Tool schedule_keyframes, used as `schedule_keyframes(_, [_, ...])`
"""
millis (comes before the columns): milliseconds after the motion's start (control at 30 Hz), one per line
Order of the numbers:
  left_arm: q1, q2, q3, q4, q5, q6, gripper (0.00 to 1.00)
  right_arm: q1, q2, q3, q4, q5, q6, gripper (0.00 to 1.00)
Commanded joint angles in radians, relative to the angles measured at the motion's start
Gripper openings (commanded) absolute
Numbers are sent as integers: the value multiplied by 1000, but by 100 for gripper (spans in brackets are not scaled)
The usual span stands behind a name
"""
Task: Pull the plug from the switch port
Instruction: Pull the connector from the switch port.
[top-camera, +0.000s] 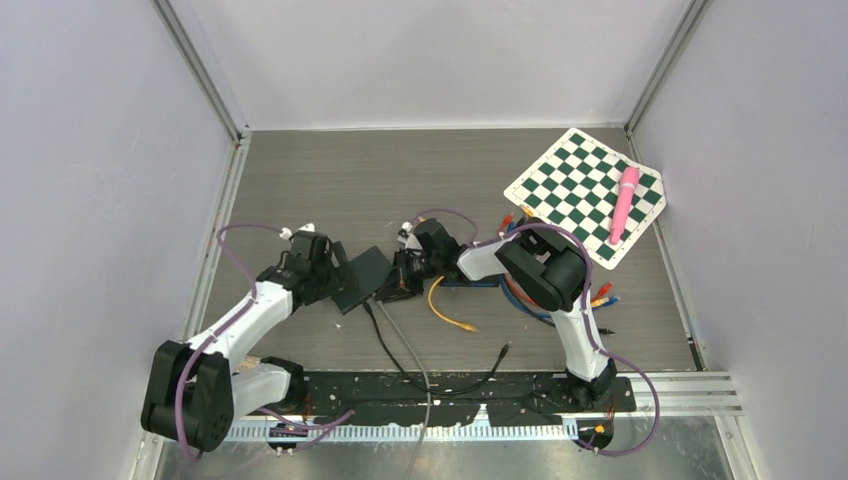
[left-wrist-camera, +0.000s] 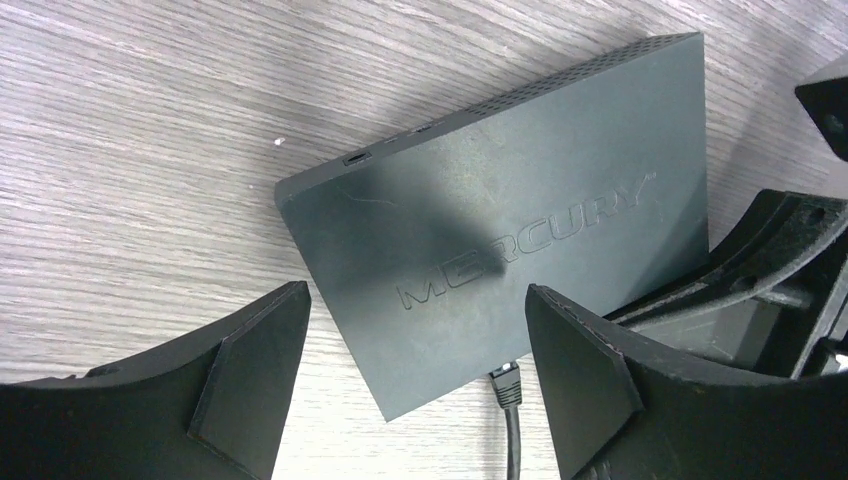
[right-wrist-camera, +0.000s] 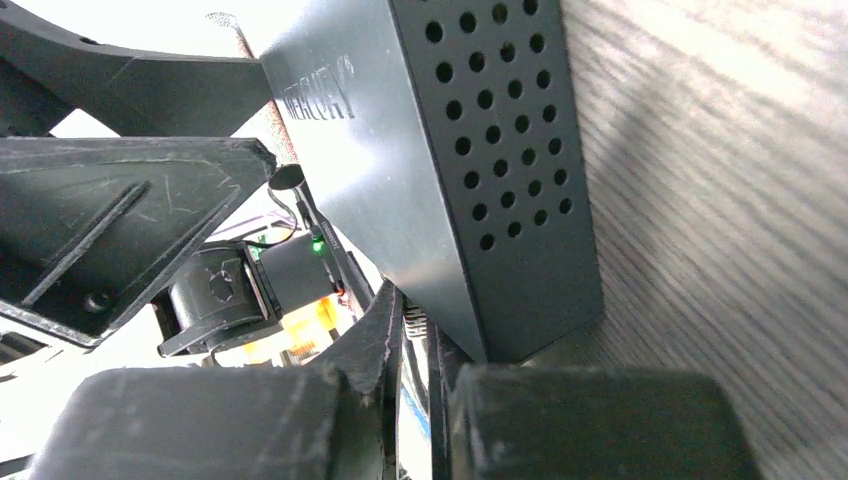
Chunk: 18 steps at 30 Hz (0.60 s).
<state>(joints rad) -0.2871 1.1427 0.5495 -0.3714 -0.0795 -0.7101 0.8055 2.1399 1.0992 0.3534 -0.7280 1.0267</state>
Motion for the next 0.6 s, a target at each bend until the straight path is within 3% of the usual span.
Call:
schedule_keyframes(0, [-20, -33, 43, -58, -16, 64, 82, 6, 25, 16, -144, 9, -54, 5])
schedule_keyframes(167, [-96, -30, 48, -48, 7, 122, 82, 4, 16, 30, -219, 36, -116, 5])
schedule_keyframes(333, [-132, 22, 45, -38, -3, 130, 80, -4, 11, 25, -223, 52, -115, 29])
schedule_keyframes(567, [-164, 46, 56, -13, 34, 225, 76, -26, 28, 37, -193, 45, -102, 36])
